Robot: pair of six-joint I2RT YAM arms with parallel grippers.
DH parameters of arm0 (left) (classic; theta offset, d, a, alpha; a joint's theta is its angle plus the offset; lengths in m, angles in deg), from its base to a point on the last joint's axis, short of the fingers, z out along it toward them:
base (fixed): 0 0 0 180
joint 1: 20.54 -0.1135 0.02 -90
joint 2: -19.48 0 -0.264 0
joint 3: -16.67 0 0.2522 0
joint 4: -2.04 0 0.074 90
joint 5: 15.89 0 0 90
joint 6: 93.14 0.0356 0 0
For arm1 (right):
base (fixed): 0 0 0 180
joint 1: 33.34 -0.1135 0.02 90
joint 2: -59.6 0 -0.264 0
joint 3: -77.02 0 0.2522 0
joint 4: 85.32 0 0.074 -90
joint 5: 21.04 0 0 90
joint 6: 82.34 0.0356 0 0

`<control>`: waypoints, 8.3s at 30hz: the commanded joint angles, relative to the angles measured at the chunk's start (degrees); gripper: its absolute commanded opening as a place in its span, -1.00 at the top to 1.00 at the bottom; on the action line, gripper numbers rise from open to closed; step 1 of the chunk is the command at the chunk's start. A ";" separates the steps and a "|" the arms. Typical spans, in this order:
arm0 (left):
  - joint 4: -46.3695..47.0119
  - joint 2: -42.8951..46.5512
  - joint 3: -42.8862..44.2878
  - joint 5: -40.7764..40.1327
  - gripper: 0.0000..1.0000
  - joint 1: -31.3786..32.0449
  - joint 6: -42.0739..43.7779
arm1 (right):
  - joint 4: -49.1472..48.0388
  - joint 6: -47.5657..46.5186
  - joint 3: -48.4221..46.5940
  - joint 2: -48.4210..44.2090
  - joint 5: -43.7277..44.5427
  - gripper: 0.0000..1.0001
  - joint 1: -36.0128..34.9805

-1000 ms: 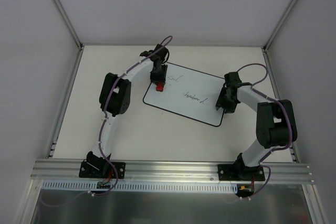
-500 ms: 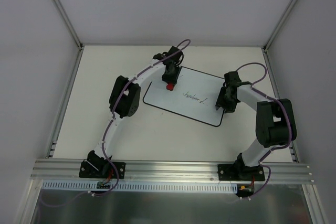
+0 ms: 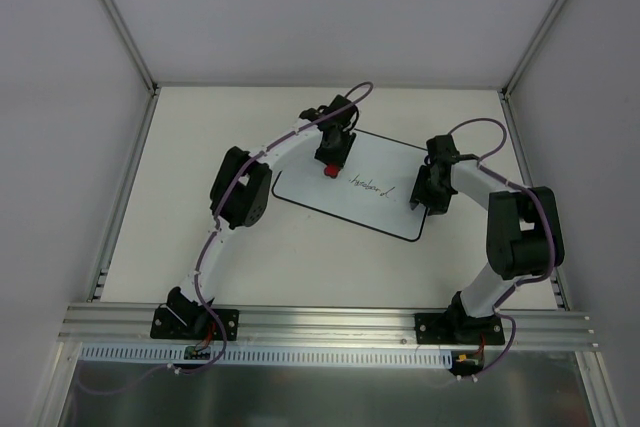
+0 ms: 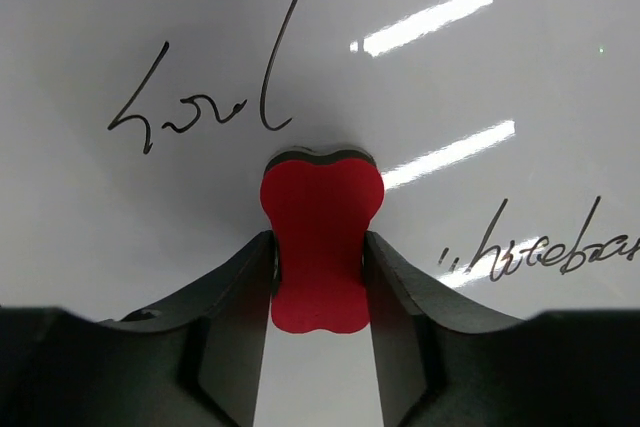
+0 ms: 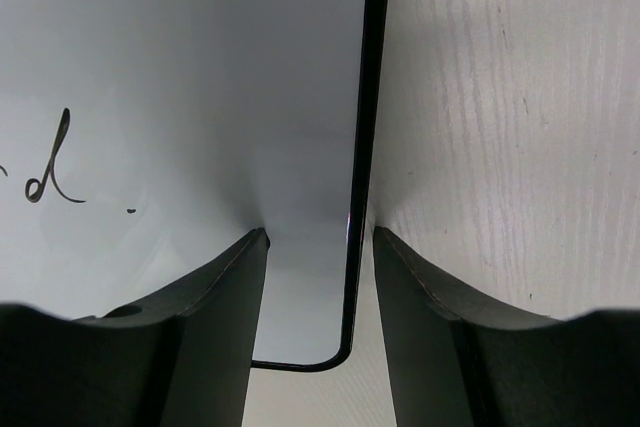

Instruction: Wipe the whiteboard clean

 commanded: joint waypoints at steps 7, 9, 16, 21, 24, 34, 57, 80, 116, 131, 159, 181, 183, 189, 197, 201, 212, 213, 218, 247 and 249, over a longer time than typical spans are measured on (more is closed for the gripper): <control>-4.67 4.92 -5.08 -2.12 -0.16 -0.78 -5.88 | 0.55 -1.21 -0.79 2.65 -0.32 -0.03 -0.35; -4.67 5.36 -5.79 -2.48 -0.15 -0.78 -6.59 | 0.55 -1.29 -0.88 2.74 -0.24 -0.03 -0.35; -4.41 4.93 -5.18 -3.71 0.09 -0.26 -7.03 | 0.55 -1.56 -1.06 2.91 -0.32 -0.03 -0.35; -4.23 4.49 -5.00 -3.97 0.24 -0.34 -6.94 | 0.55 -1.65 -1.14 2.91 -0.50 -0.04 -0.44; -4.15 4.31 -4.82 -4.41 0.18 -0.34 -6.77 | 0.46 -2.08 -1.32 3.00 -0.76 -0.04 -0.35; -3.27 4.58 -4.30 -5.65 0.00 -0.34 -2.91 | 0.38 -2.61 -1.41 3.09 -1.55 -0.04 -0.35; 3.77 4.31 -5.88 -1.60 1.00 -1.13 1.50 | 1.87 -3.41 -1.41 2.39 -2.96 0.09 -0.96; 3.68 5.99 -7.73 -3.45 1.00 -11.14 -1.05 | 2.84 4.15 3.69 -1.04 -7.62 0.14 -11.42; 3.76 0.89 4.57 1.21 -0.17 -12.21 9.49 | 3.19 -0.94 3.16 -3.33 -7.53 0.02 -14.06; 4.47 -1.31 5.90 7.19 0.06 -12.82 13.98 | 3.19 -1.12 2.99 -3.42 -7.88 0.00 -14.41; 4.29 -4.74 3.62 12.20 0.85 -7.56 11.87 | 3.01 -1.30 4.66 -4.73 -7.27 -0.02 -14.67; 4.29 -4.04 4.58 1.21 0.88 -15.11 -0.70 | 2.92 -1.82 4.57 -4.56 -6.92 -0.03 -14.59; 4.38 -4.83 5.10 1.91 0.86 -15.11 0.52 | 2.92 -1.91 4.57 -4.56 -6.92 -0.02 -14.67; 4.38 -6.32 6.16 8.50 0.80 -13.62 4.12 | 3.01 -1.91 4.57 -4.56 -7.00 -0.03 -14.67; 4.29 -7.55 9.41 7.19 0.77 -7.91 11.15 | 3.28 -2.17 4.57 -4.73 -7.09 -0.03 -14.67; 4.29 -7.56 9.24 6.83 0.67 -5.45 13.27 | 3.36 -2.17 4.57 -4.91 -6.92 -0.03 -14.67; 4.29 -6.68 7.83 5.61 0.16 -4.21 11.96 | 3.45 -2.26 4.66 -5.35 -6.92 -0.04 -14.67; 4.29 -6.76 7.92 4.91 0.16 -4.21 11.35 | 3.36 -2.35 4.40 -5.35 -6.83 -0.03 -14.67; 4.03 -6.94 7.48 2.80 0.37 -5.70 7.75 | 3.19 -3.40 3.95 -7.01 -5.86 -0.04 -14.76; 1.57 -6.68 3.44 7.62 0.44 -2.11 7.56 | 3.10 -3.23 5.19 -8.78 -5.51 -0.07 -14.67; 1.22 -6.68 2.48 8.24 0.46 -0.79 7.65 | 3.10 -3.23 5.18 -8.78 -5.51 -0.07 -14.76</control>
